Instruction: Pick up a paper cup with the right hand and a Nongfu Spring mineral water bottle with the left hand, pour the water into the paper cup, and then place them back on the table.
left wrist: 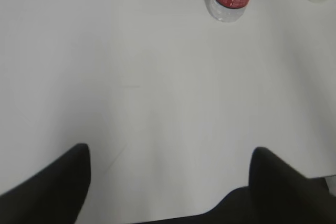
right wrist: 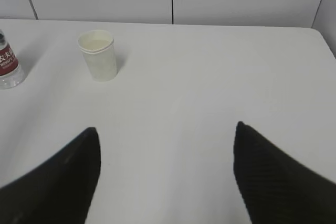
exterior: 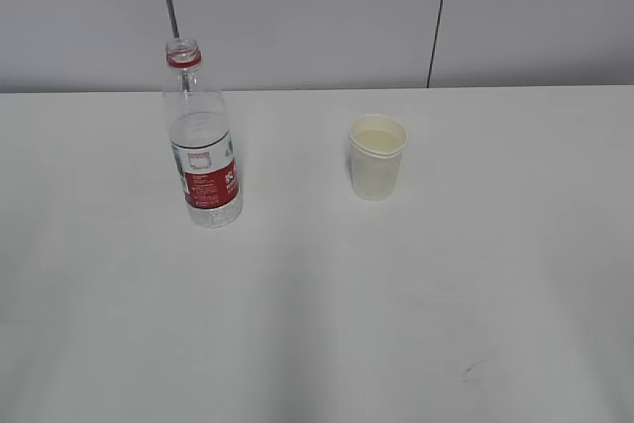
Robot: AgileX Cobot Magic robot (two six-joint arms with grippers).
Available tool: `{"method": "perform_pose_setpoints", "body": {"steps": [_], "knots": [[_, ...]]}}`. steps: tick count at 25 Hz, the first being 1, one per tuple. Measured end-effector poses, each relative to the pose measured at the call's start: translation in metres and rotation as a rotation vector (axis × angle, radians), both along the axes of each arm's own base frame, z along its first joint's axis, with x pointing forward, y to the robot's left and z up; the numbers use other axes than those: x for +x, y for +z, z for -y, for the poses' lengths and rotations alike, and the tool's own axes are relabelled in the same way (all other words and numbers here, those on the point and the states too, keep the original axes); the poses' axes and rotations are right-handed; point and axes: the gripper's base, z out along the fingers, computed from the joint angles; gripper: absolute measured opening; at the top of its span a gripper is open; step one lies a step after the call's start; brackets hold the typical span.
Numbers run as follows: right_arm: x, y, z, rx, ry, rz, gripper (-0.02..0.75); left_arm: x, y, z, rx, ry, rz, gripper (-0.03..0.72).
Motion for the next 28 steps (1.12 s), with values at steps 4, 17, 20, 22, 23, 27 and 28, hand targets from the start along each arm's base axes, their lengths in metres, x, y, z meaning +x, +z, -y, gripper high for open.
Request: {"method": "perform_pose_setpoints", "body": {"steps": [4, 17, 20, 22, 23, 27, 28], "knots": [[-0.005, 0.002, 0.0, -0.004, 0.004, -0.038, 0.587, 0.0, 0.0, 0.0, -0.001, 0.0, 0.0, 0.562], [-0.019, -0.005, 0.0, -0.019, 0.015, -0.223, 0.587, 0.0, 0.0, 0.0, -0.001, 0.0, 0.0, 0.562], [-0.019, -0.008, 0.0, -0.02, 0.016, -0.241, 0.587, 0.0, 0.0, 0.0, -0.001, 0.0, 0.0, 0.562], [-0.018, -0.008, 0.0, -0.022, 0.014, -0.241, 0.587, 0.0, 0.0, 0.0, -0.001, 0.0, 0.0, 0.562], [-0.018, -0.008, 0.0, -0.024, 0.011, -0.241, 0.587, 0.0, 0.0, 0.0, -0.001, 0.0, 0.0, 0.562], [-0.018, -0.008, 0.002, -0.018, -0.022, -0.242, 0.587, 0.0, 0.0, 0.0, -0.001, 0.0, 0.0, 0.562], [-0.018, -0.009, 0.002, -0.018, -0.028, -0.245, 0.587, 0.0, 0.0, 0.0, -0.001, 0.0, 0.0, 0.562]]}}
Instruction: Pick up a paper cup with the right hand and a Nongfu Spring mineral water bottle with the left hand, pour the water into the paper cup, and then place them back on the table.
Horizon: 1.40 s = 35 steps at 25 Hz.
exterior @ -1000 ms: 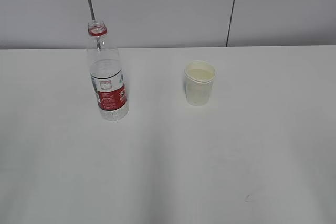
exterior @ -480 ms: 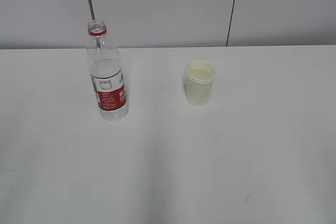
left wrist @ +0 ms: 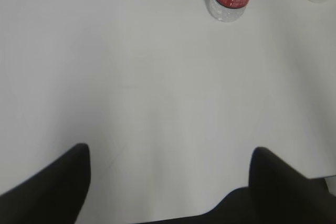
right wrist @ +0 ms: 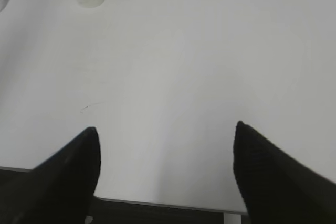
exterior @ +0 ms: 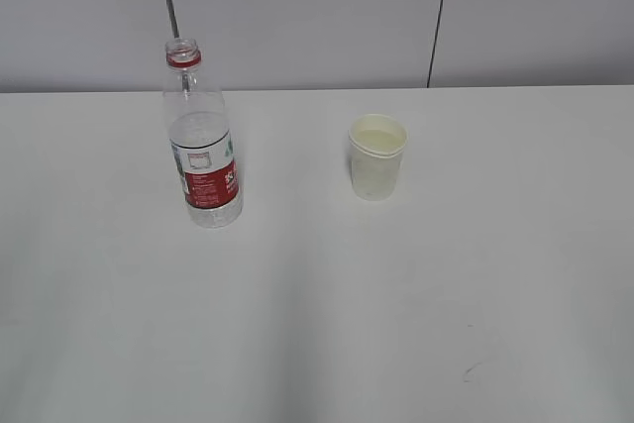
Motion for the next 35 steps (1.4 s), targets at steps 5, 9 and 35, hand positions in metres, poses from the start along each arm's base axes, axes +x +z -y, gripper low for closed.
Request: {"method": "perform_pose_setpoints", "body": {"steps": [5, 9, 35], "knots": [[0.0001, 0.0, -0.0004, 0.001, -0.044, 0.0, 0.587, 0.0, 0.0, 0.0, 0.0, 0.0, 0.0, 0.562], [0.0001, 0.0, -0.0004, 0.001, -0.05, 0.0, 0.587, 0.0, 0.0, 0.0, 0.0, 0.0, 0.0, 0.562], [0.0001, 0.0003, -0.0055, -0.023, 0.029, 0.005, 0.587, 0.0, 0.0, 0.0, 0.0, 0.0, 0.0, 0.562]]}}
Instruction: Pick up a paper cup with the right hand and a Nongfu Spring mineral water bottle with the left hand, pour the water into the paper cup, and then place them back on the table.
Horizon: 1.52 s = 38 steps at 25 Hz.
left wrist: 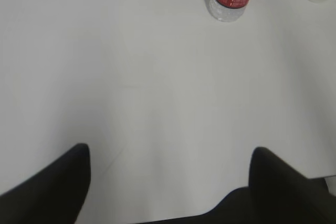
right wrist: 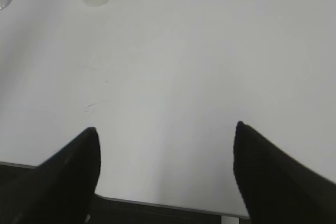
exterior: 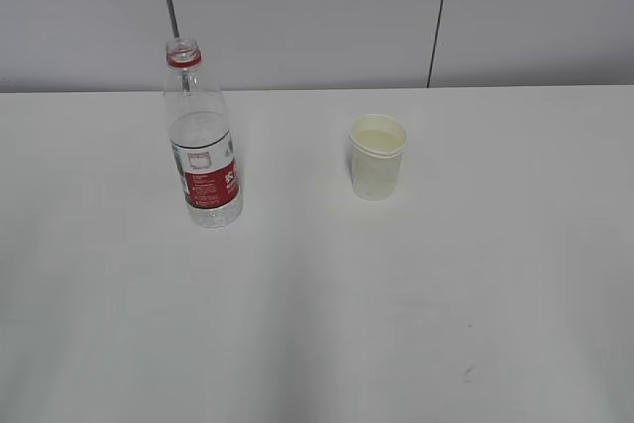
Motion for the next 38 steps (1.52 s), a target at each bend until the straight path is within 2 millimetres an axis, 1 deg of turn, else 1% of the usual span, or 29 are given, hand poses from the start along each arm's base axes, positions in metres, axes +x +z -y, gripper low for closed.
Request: {"method": "perform_pose_setpoints", "body": {"steps": [14, 18, 25, 38], "knots": [[0.0, 0.0, 0.0, 0.0, 0.0, 0.0, 0.587, -0.001, 0.0, 0.0, 0.0, 0.0, 0.009, 0.562], [0.0, 0.0, 0.0, 0.0, 0.0, 0.0, 0.587, -0.01, 0.001, 0.0, 0.001, 0.0, 0.062, 0.562], [0.0, 0.0, 0.0, -0.001, 0.001, -0.001, 0.587, -0.034, 0.001, 0.001, 0.006, -0.001, 0.206, 0.562], [0.0, 0.0, 0.0, 0.001, 0.002, -0.001, 0.587, -0.034, 0.001, 0.001, 0.006, -0.001, 0.208, 0.561]]}}
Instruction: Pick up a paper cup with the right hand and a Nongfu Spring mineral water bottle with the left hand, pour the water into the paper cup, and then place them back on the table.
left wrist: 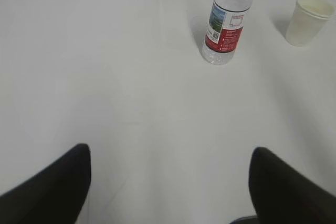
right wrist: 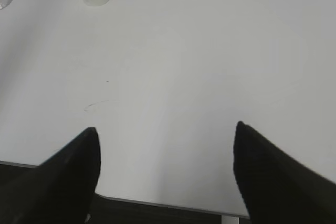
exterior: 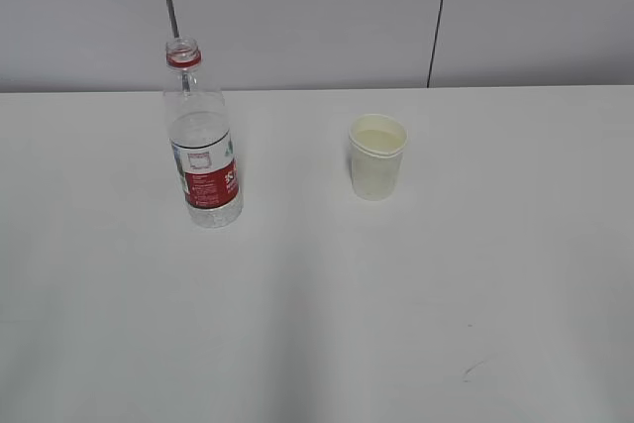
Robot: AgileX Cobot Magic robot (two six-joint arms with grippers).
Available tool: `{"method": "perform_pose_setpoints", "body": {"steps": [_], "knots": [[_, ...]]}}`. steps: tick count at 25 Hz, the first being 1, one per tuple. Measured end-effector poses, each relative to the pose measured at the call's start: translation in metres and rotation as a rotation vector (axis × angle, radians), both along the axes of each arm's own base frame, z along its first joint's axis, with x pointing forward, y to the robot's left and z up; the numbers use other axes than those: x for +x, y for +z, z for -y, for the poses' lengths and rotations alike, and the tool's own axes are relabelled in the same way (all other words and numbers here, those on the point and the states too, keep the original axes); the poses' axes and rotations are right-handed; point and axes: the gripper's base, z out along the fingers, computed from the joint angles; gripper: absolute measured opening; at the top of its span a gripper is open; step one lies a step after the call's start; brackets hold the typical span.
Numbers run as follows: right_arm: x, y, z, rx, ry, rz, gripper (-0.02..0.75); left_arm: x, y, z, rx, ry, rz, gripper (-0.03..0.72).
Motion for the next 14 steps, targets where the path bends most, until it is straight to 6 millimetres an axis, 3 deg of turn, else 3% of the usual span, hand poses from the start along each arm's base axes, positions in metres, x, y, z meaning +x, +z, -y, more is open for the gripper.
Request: {"method": "perform_pose_setpoints", "body": {"steps": [14], "knots": [[0.0, 0.0, 0.0, 0.0, 0.0, 0.0, 0.587, 0.0, 0.0, 0.0, 0.0, 0.0, 0.0, 0.552]]}}
